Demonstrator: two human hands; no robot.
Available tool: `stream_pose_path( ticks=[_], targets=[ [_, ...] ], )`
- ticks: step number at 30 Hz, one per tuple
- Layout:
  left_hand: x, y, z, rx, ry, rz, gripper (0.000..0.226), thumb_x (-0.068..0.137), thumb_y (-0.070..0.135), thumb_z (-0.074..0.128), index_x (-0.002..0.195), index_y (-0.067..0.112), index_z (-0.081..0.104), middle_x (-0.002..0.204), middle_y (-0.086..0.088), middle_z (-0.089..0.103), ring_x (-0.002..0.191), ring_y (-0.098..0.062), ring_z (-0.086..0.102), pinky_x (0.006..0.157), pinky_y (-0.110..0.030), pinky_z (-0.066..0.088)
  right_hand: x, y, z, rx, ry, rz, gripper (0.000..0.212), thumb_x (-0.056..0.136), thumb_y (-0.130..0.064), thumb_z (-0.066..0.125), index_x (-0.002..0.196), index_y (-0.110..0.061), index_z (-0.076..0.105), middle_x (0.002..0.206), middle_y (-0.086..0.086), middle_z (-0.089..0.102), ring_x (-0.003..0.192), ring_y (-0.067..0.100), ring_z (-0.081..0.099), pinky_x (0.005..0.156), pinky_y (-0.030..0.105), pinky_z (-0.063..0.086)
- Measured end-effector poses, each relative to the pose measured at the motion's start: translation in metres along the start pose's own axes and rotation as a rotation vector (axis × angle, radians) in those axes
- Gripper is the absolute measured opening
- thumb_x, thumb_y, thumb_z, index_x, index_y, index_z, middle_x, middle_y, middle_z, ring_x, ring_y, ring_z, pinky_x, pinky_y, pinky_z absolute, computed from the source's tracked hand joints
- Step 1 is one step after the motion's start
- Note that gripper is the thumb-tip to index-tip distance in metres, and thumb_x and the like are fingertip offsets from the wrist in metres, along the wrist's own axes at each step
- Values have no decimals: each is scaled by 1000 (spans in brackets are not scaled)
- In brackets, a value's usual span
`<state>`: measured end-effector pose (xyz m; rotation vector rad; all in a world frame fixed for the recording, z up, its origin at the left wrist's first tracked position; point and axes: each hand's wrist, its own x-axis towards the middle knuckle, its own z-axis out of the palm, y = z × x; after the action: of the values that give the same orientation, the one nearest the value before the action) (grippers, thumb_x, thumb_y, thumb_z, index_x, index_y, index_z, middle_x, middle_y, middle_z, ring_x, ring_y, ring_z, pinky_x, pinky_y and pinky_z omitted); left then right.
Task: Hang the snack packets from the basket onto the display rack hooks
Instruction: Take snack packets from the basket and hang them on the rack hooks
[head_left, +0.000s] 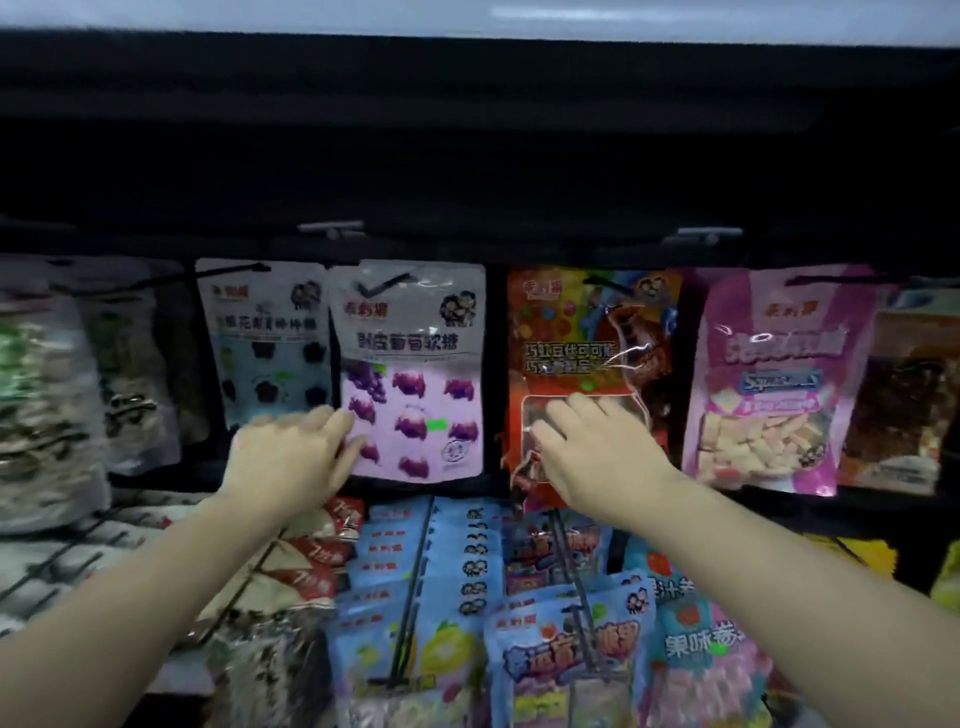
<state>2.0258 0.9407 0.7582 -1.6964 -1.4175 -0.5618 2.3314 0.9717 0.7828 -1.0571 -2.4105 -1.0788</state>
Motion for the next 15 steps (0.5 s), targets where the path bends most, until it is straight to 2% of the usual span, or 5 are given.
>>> stream_pose_path(
  ticks=[3, 5, 7, 11, 15],
  targets=[
    [2, -26, 2, -64, -114, -233, 41, 87, 54, 52, 93, 14, 61, 85, -4, 67, 68, -29, 68, 47, -35, 52, 32, -28, -8, 166, -130, 157, 60, 93, -35, 54, 144, -10, 35, 125, 13, 49, 91, 34, 62, 56, 36, 42],
    [14, -31, 4, -202, -175, -336, 62, 82, 63, 58, 124, 19, 49, 113, -3, 60, 101, -26, 63, 65, -39, 56, 52, -40, -6, 248, -174, 278, 67, 99, -43, 38, 152, -18, 6, 136, 12, 35, 103, 33, 56, 61, 34, 36],
    [30, -29, 6, -320, -215, -357, 89, 78, 69, 58, 148, 26, 22, 129, -3, 50, 117, -26, 55, 80, -40, 55, 67, -45, -2, 357, -148, 376, 65, 97, -47, 41, 148, -22, 10, 130, 12, 36, 107, 32, 52, 64, 35, 38],
    [61, -23, 23, -434, -319, -344, 107, 78, 63, 64, 146, 50, -18, 138, -7, 51, 112, -31, 60, 78, -36, 54, 93, -45, 15, 430, -221, 487, 72, 93, -56, 45, 148, -24, 12, 131, 15, 39, 114, 33, 49, 77, 39, 48],
    [81, -29, 55, -838, -271, -428, 110, 77, 33, 79, 144, 60, -4, 147, -3, 43, 112, -27, 61, 86, -41, 56, 115, -44, 34, 480, -244, 504, 88, 93, -50, 49, 151, -29, -14, 141, 16, 35, 122, 37, 48, 87, 44, 48]
  ],
)
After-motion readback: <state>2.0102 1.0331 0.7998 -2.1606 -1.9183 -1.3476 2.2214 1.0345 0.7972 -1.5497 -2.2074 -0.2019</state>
